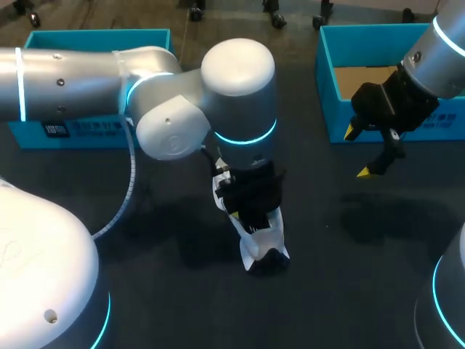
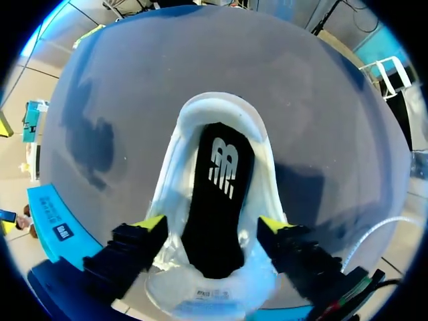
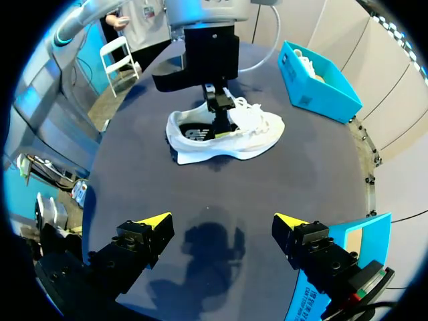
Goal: Take the shoe out of the shoebox, open the shoe tongue, remove and reinsert the insole, then place the shoe into the shoebox
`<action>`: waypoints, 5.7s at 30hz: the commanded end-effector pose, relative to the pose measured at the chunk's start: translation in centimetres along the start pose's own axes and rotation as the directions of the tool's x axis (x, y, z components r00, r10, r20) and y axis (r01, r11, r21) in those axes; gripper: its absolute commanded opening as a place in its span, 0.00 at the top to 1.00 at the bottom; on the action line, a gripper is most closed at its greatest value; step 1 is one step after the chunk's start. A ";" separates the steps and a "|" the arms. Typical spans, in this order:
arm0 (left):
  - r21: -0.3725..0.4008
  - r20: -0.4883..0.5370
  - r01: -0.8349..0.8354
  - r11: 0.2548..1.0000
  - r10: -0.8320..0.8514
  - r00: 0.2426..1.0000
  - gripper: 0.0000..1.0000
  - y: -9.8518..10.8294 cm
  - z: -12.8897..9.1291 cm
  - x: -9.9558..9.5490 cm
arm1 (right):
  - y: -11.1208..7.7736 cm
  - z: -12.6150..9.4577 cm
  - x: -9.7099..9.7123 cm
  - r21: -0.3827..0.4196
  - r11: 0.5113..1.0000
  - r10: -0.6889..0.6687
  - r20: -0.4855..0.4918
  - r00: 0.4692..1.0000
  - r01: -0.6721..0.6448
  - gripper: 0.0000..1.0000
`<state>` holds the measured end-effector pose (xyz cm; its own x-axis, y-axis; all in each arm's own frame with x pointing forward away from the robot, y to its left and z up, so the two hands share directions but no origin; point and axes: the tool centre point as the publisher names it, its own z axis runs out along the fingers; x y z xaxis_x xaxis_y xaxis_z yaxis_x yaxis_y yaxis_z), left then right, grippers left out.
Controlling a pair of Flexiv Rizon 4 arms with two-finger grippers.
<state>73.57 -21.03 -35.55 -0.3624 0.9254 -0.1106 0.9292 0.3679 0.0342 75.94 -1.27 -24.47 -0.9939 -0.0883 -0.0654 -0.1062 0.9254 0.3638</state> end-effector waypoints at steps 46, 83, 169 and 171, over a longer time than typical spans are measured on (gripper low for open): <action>-0.017 0.042 0.012 1.000 -0.011 0.999 0.00 5.3 -3.8 -0.7 | 0.0 0.1 0.0 0.002 1.000 0.000 0.001 1.000 0.000 0.00; 0.031 -0.029 -0.147 0.989 0.148 0.989 0.60 2.0 -2.7 0.6 | 0.0 0.1 0.0 0.002 1.000 0.000 0.001 1.000 0.000 0.00; 0.046 0.082 0.945 0.322 -0.945 0.318 0.00 -8.3 -6.4 3.4 | 0.0 0.1 0.0 0.002 1.000 0.000 0.001 1.000 0.000 0.00; 0.060 0.081 0.957 0.283 -0.957 0.278 0.00 -9.1 -5.8 3.3 | 0.0 0.1 0.0 0.002 1.000 0.000 0.001 1.000 0.000 0.00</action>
<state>64.35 -19.56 -29.66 -0.9948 -0.0223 -0.0991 -0.0062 0.9871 -0.1598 75.94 -1.28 -24.47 -0.9939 -0.0882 -0.0655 -0.1061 0.9254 0.3638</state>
